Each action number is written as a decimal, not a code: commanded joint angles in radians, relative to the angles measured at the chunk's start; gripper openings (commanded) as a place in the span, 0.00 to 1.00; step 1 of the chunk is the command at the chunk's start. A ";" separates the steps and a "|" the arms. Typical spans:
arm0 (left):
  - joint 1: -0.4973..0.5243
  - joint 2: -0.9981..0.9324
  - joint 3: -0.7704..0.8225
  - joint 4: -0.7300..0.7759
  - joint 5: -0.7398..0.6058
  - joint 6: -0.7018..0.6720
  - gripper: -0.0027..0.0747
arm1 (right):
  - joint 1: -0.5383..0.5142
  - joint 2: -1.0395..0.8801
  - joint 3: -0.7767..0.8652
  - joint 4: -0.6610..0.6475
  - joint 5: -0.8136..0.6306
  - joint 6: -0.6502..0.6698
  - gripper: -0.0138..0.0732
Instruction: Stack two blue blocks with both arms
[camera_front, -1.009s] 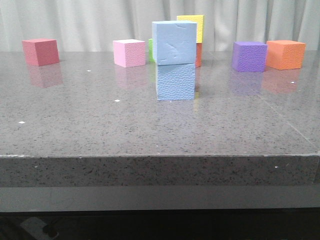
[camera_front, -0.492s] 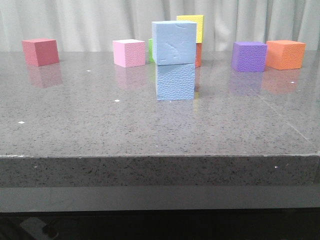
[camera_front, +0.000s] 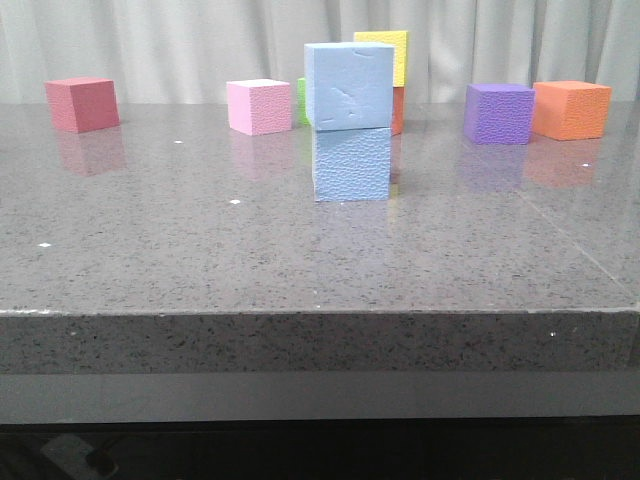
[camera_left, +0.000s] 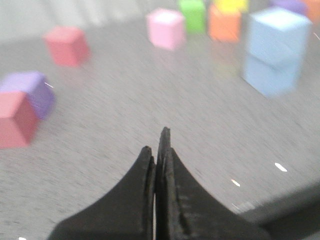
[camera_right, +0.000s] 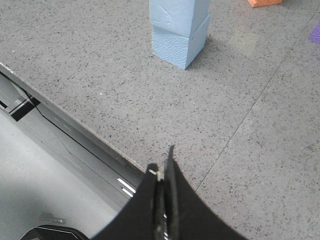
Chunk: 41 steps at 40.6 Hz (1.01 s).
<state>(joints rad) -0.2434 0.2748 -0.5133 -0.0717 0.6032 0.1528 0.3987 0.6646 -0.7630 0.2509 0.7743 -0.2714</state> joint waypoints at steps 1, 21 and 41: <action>0.078 -0.095 0.106 -0.001 -0.258 -0.011 0.01 | -0.007 0.000 -0.026 0.013 -0.056 -0.009 0.01; 0.173 -0.299 0.519 -0.089 -0.655 -0.011 0.01 | -0.007 0.000 -0.026 0.013 -0.056 -0.009 0.01; 0.173 -0.299 0.521 -0.077 -0.651 -0.026 0.01 | -0.007 0.000 -0.026 0.013 -0.057 -0.009 0.01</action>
<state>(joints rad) -0.0618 -0.0046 0.0063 -0.1570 0.0338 0.1388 0.3987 0.6646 -0.7630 0.2509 0.7743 -0.2714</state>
